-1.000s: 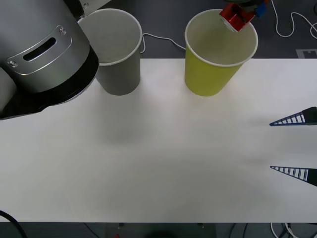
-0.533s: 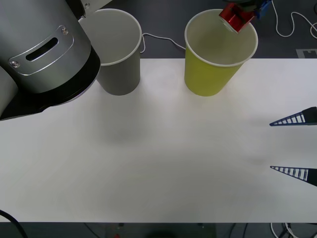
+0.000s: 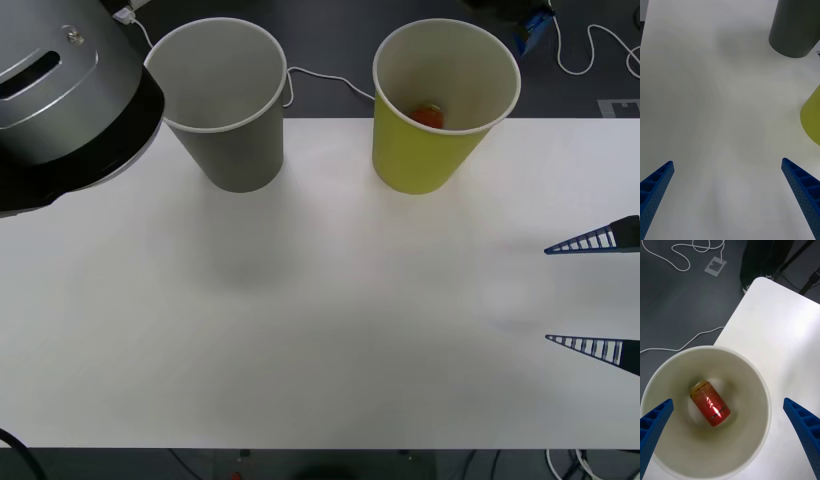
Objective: Put the can into the green bin and the plastic bottle into the gray bin
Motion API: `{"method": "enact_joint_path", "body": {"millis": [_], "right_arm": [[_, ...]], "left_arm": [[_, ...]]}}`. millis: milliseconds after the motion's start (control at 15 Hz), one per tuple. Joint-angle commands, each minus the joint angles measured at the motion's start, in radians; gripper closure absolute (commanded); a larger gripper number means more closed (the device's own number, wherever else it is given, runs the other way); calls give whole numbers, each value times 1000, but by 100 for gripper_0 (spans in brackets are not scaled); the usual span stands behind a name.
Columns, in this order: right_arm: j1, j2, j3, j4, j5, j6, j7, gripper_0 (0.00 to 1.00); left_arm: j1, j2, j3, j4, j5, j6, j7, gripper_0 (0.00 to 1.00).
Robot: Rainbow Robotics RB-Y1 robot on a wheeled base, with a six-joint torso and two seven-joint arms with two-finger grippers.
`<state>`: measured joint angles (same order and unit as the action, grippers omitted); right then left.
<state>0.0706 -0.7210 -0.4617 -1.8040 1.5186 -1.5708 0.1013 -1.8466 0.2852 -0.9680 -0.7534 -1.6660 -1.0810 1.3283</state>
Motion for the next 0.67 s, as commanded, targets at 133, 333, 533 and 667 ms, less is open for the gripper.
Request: {"method": "enact_joint_path", "body": {"millis": [133, 333, 533, 667], "right_arm": [[0, 0, 0, 0, 0, 0, 0, 0], [0, 0, 0, 0, 0, 0, 0, 0], [0, 0, 0, 0, 0, 0, 0, 0], [0, 0, 0, 0, 0, 0, 0, 0]], "left_arm": [[95, 180, 5, -277, 29, -34, -1, 0], [202, 321, 81, -449, 57, -66, -38, 0], [374, 450, 253, -618, 68, -154, -110, 0], [498, 543, 336, -761, 69, -160, -126, 0]]}}
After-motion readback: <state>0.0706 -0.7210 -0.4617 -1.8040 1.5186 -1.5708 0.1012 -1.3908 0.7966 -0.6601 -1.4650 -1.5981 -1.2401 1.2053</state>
